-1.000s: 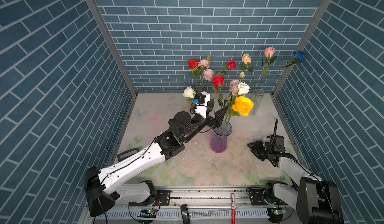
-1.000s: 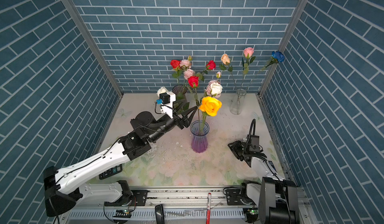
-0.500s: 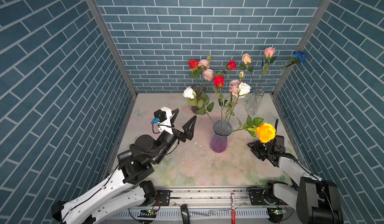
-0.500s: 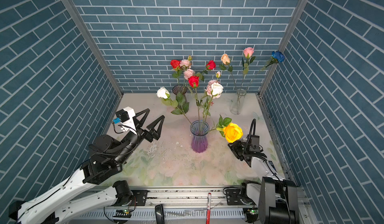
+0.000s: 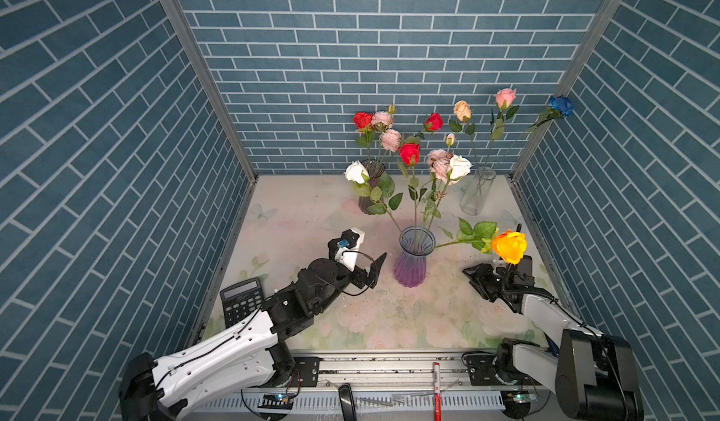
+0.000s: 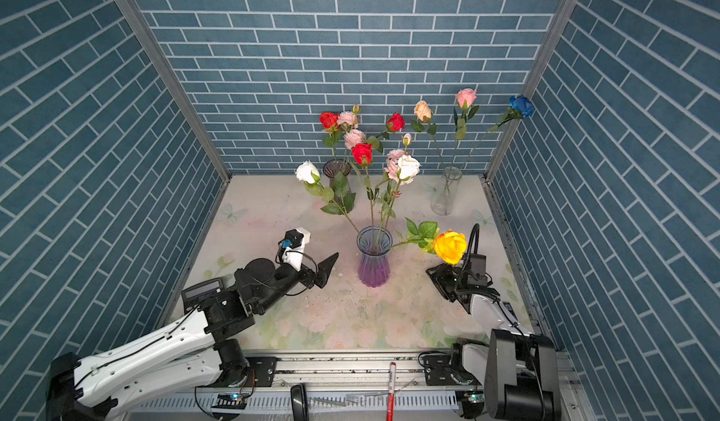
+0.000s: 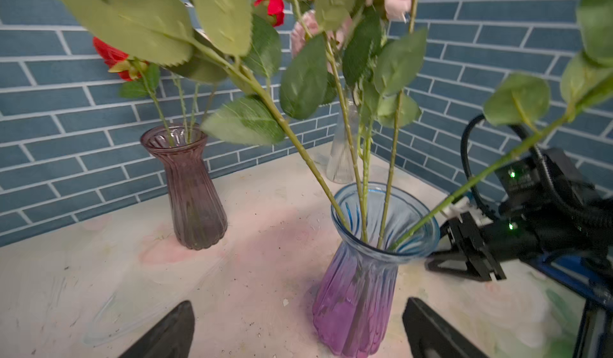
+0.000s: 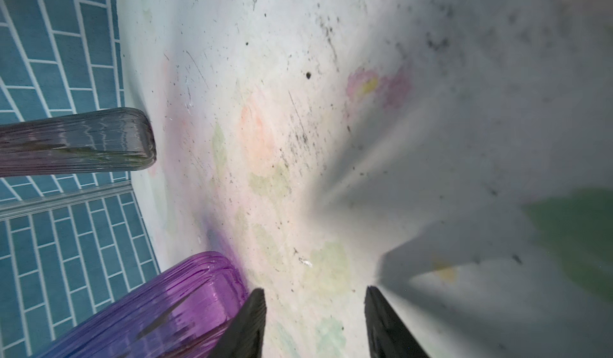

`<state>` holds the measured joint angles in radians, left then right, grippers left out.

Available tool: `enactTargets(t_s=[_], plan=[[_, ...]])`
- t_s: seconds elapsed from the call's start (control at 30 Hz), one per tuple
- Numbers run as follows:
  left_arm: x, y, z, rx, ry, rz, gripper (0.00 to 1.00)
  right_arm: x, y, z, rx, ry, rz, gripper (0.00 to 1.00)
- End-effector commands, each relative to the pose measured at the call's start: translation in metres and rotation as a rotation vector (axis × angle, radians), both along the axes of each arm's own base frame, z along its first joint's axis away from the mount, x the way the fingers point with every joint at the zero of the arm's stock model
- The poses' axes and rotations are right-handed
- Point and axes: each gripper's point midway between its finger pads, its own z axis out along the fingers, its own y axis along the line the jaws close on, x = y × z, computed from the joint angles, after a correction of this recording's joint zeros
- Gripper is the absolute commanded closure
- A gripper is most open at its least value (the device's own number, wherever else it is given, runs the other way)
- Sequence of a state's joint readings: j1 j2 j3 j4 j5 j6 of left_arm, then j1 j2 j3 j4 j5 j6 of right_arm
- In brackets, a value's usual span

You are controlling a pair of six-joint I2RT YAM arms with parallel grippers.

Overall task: Arrange flowers in a vase
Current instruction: Place the flower in the vase, then move the vase to the center of the table.

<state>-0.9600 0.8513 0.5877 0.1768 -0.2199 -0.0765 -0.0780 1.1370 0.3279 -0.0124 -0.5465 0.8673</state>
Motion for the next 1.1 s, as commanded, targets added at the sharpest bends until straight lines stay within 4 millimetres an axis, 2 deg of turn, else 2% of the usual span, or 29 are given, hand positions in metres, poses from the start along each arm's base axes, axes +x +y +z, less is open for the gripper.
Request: enactTargets(t_s=[0.0,0.1,0.27,0.37,0.67,0.8,1.07], plan=[[-0.012,-0.027,-0.004,0.081,-0.143,-0.173,0.00,0.006,0.008,0.005,0.057,-0.031,0.027,0.46],[-0.018,-0.045,-0.020,0.111,-0.177,-0.268,0.00,0.008,0.009,0.008,0.063,-0.046,0.035,0.44],[-0.009,-0.070,-0.043,0.102,-0.139,-0.305,0.00,0.010,0.011,0.004,0.069,-0.023,0.049,0.44],[-0.002,-0.082,-0.048,0.034,-0.121,-0.301,0.00,0.011,0.013,-0.001,0.085,-0.003,0.060,0.44],[0.024,-0.095,-0.085,-0.017,-0.092,-0.209,0.00,0.009,0.009,0.000,0.060,-0.002,0.041,0.44],[0.033,-0.096,-0.092,0.010,-0.080,-0.170,0.00,0.009,0.010,0.000,0.064,0.001,0.046,0.44],[0.028,-0.105,-0.127,0.121,0.009,-0.232,0.00,0.009,0.009,-0.002,0.068,0.002,0.039,0.44]])
